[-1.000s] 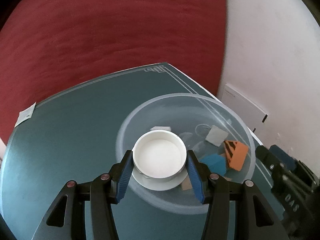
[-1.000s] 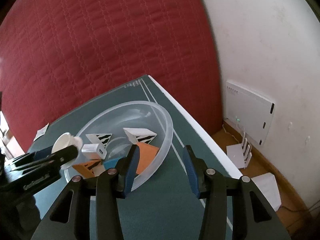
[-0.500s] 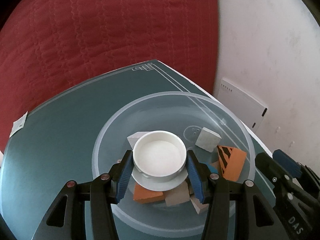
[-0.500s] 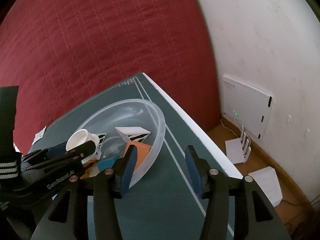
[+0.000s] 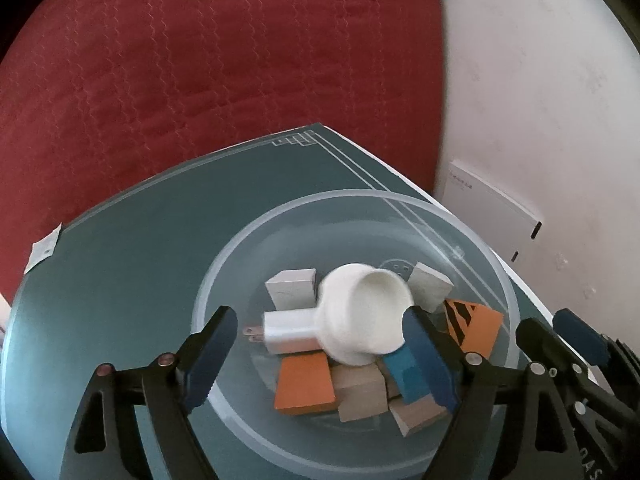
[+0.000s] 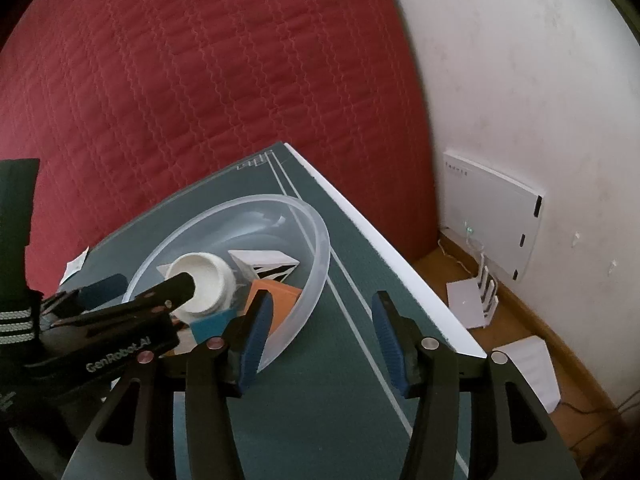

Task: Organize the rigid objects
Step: 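Carry the white cup into the clear bowl and open the left gripper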

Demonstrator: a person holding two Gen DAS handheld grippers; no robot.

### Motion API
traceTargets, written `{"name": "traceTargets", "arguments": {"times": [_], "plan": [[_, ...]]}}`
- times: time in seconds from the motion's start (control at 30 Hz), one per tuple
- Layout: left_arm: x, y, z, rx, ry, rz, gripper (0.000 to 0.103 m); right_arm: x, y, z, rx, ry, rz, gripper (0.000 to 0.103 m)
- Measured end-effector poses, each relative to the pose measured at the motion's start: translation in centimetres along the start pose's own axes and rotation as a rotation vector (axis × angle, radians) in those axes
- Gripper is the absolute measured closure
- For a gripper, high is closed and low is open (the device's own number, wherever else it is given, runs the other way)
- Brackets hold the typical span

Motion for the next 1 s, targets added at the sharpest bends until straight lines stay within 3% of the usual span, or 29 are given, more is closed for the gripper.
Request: {"name": "traceTargets", "arguments": {"times": [0.43,0.6,1.0], "plan": [[-0.7,-0.8,-1.9,0.023,0.097,0.016,0.001,0.3,-0.1,0.3,-0.006,-0.001,0.004,0.044],[-1.2,-1.0,-2.5,0.016,0.121,0.019,0.001,0.5,-0.1,0.3,0.0,0.005,0.019,0.033],[-3.3,-2.2,-4.5,0.009,0.191,0.024,0.001,0.5,0.0,-0.2,-0.002,0.022,0.043,0.023]]}}
Point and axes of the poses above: each gripper's, at about its wrist camera, not at the fingertips, and x roughly the way its jaws point, z to its right, y to its top, the point moved 7 cm from there along x, roughly the way its jaws point, and after that the axes turned 13 degrees about z, right-handed, at the moved point
